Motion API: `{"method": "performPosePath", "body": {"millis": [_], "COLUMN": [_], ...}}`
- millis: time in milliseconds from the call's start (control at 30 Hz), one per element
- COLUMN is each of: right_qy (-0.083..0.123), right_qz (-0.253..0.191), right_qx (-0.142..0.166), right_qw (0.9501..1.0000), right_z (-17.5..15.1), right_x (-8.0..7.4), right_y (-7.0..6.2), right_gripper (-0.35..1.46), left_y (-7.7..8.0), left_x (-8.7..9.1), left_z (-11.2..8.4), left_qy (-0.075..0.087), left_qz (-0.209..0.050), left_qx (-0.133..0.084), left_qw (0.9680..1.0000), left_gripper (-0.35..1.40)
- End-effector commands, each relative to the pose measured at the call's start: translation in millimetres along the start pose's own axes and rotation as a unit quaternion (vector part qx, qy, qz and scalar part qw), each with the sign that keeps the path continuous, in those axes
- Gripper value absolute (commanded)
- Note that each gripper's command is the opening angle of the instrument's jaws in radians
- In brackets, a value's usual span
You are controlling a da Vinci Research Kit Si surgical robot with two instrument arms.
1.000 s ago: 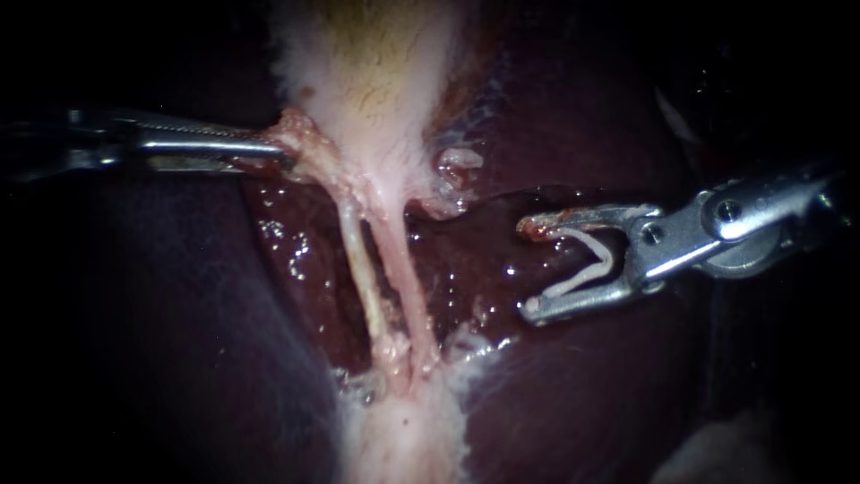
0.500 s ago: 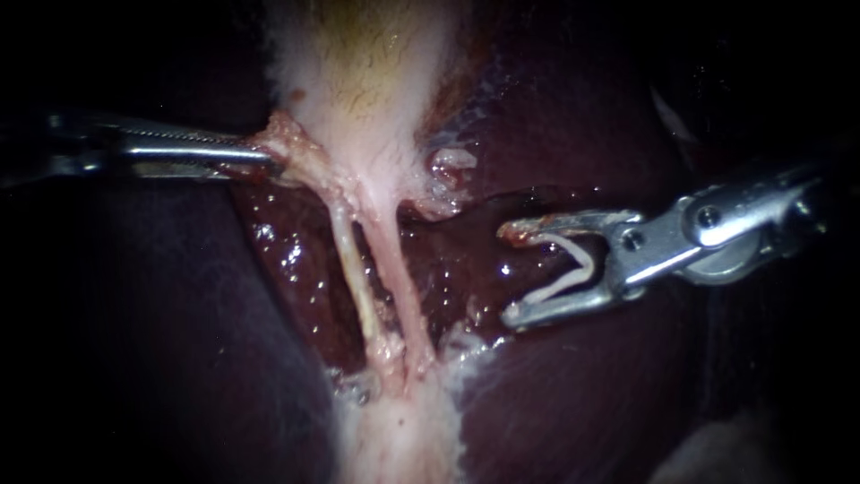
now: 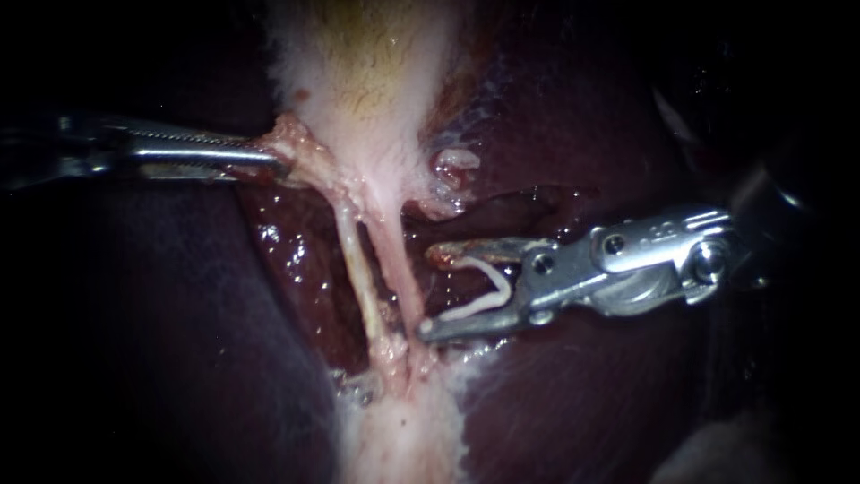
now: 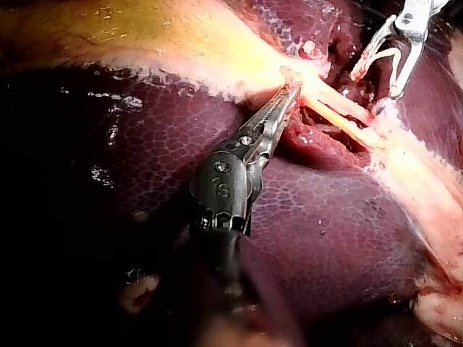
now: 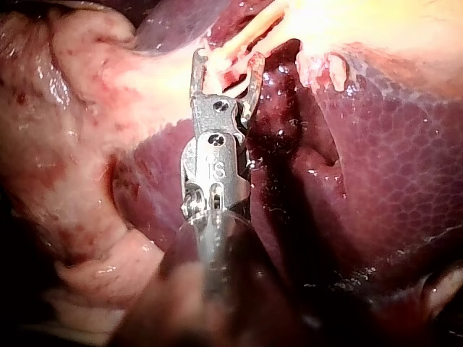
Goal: Clipping first clip left tube
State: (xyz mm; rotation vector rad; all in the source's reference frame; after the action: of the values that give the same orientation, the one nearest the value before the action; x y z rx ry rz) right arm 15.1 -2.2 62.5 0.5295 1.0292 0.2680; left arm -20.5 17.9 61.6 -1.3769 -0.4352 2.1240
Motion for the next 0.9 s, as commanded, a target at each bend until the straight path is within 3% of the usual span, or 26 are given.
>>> {"method": "performPosePath", "body": {"millis": [33,333,900], "right_qy": [0.000,-0.001,-0.009], "right_qz": [0.002,0.008,0.013], "right_qx": [-0.001,0.003,0.017], "right_qw": [1.0000,1.0000,0.9997], "right_z": [0.3,2.3,6.8], "right_x": [-0.1,-0.4,-2.8], "right_y": [0.1,1.2,1.7], "right_gripper": [0.50,0.50,0.50], "left_y": [0.0,0.1,0.1], "left_x": [0.0,-0.1,-0.1], "left_z": [0.0,0.1,0.2], "left_qy": [0.000,0.000,0.000], "left_qz": [0.000,0.000,0.000], "left_qx": [0.000,0.001,0.003], "left_qw": [1.0000,1.0000,1.0000], "left_gripper": [-0.35,-0.35,-0.35]}}
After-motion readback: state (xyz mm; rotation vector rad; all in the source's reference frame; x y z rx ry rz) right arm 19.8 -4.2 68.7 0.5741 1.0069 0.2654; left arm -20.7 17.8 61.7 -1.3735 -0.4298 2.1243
